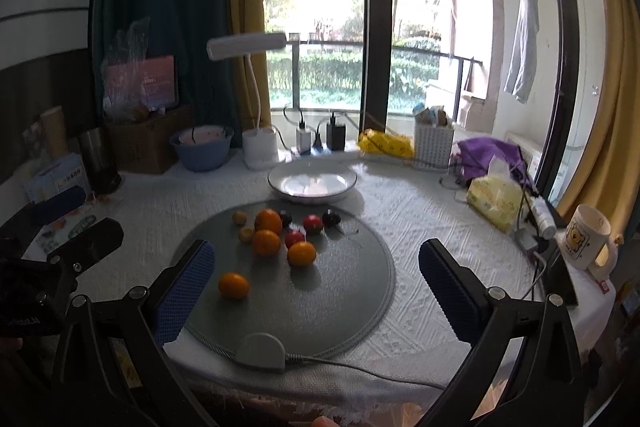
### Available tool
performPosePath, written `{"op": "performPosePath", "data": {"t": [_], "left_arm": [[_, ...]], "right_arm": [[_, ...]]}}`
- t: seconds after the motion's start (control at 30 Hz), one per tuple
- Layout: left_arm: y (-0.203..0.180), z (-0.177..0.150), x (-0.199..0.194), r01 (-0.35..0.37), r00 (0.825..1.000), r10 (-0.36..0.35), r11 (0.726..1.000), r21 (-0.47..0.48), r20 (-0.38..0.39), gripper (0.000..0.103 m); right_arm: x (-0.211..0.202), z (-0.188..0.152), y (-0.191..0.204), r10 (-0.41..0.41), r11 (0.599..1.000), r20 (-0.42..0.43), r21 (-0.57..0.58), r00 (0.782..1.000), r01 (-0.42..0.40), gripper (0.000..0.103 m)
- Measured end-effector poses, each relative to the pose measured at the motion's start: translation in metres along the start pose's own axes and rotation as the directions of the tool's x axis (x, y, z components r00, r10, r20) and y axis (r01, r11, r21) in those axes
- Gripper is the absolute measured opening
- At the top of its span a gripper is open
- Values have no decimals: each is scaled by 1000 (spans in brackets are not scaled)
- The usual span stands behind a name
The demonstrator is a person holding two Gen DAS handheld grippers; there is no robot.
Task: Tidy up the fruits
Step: 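Lower the left gripper onto the lone orange on the mat and close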
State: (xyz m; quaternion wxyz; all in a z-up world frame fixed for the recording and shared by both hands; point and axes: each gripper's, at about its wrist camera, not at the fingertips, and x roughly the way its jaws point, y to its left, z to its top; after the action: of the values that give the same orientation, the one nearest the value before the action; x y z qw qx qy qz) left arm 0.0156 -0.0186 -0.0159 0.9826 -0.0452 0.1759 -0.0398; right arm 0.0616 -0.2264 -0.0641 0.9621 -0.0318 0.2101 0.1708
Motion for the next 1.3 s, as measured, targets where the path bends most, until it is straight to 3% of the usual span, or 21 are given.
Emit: {"op": "performPosePath", "data": {"t": [0.37, 0.87, 1.17, 1.23, 1.3], "left_arm": [[-1, -33, 66, 24, 983, -27, 1000, -18, -184, 102], [-7, -56, 134, 46, 932, -37, 999, 16, -362, 101], [-11, -61, 156, 55, 907, -38, 998, 28, -420, 82], [-11, -62, 160, 58, 901, -40, 998, 29, -433, 74], [-11, -63, 163, 64, 893, -46, 998, 25, -448, 56]], "right_arm": [[65, -24, -8, 15, 1000, -164, 22, 986, -12, 103], [123, -32, -26, 48, 997, -289, 65, 956, -30, 103], [144, -29, -31, 83, 996, -313, 60, 946, -67, 95], [149, -29, -32, 91, 995, -320, 66, 943, -74, 94], [152, -28, -32, 101, 994, -325, 72, 940, -82, 89]]}}
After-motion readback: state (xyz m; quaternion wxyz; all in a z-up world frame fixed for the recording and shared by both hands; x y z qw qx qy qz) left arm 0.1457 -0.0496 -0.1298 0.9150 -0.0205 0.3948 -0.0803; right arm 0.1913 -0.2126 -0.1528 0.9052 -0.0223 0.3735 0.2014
